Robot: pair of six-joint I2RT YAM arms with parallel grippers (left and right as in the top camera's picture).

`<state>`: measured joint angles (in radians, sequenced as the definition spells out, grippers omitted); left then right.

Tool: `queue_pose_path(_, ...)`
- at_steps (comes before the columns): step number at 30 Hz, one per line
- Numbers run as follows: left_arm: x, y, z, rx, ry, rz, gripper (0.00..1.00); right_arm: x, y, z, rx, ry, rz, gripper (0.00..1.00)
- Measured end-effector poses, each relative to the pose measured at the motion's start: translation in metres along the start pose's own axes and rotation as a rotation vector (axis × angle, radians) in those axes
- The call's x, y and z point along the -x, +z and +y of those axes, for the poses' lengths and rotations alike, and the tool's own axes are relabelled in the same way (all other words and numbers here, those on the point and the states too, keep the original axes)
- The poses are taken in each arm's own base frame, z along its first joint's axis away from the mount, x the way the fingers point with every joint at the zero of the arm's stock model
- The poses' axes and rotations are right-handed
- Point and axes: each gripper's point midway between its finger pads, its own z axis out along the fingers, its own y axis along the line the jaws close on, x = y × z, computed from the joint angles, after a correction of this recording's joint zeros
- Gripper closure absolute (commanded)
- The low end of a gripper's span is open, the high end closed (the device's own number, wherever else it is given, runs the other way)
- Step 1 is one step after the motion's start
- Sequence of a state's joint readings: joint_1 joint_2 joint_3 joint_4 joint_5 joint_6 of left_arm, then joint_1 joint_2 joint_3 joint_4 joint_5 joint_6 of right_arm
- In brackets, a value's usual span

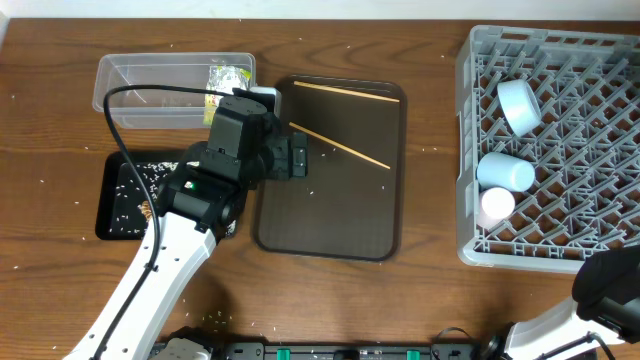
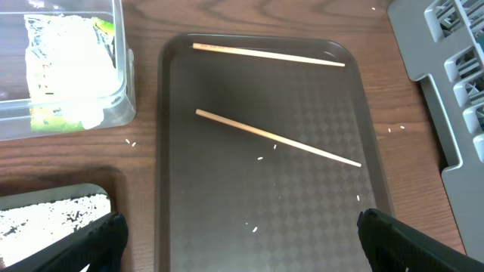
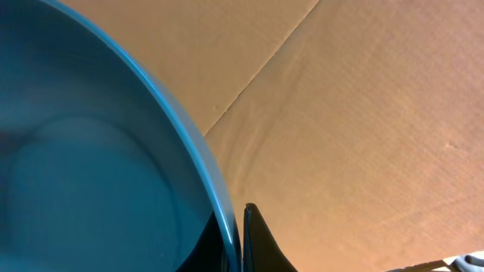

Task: Sort waste into correct bins and load items into the dishwasher rack
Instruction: 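Lower the large blue bowl into the gray rack and release it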

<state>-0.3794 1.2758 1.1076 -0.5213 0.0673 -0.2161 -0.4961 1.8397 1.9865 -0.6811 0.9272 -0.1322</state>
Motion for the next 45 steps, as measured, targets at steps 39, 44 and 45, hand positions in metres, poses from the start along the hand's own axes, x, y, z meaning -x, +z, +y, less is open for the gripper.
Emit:
queue_pose_path(39, 0.000, 0.000, 0.000, 0.000, 0.000, -0.001, 0.02, -0.053, 0.083, 0.067, 0.037, -0.350, 0.115, 0.99)
queue_pose_path(44, 0.000, 0.000, 0.000, 0.000, 0.000, -0.001, 0.02, -0.061, 0.085, 0.078, 0.077, -0.384, 0.129, 0.99)
queue_pose_path(45, 0.000, 0.000, 0.000, 0.000, 0.000, 0.000, 0.02, -0.063, 0.085, 0.079, 0.083, -0.388, 0.132, 0.99)
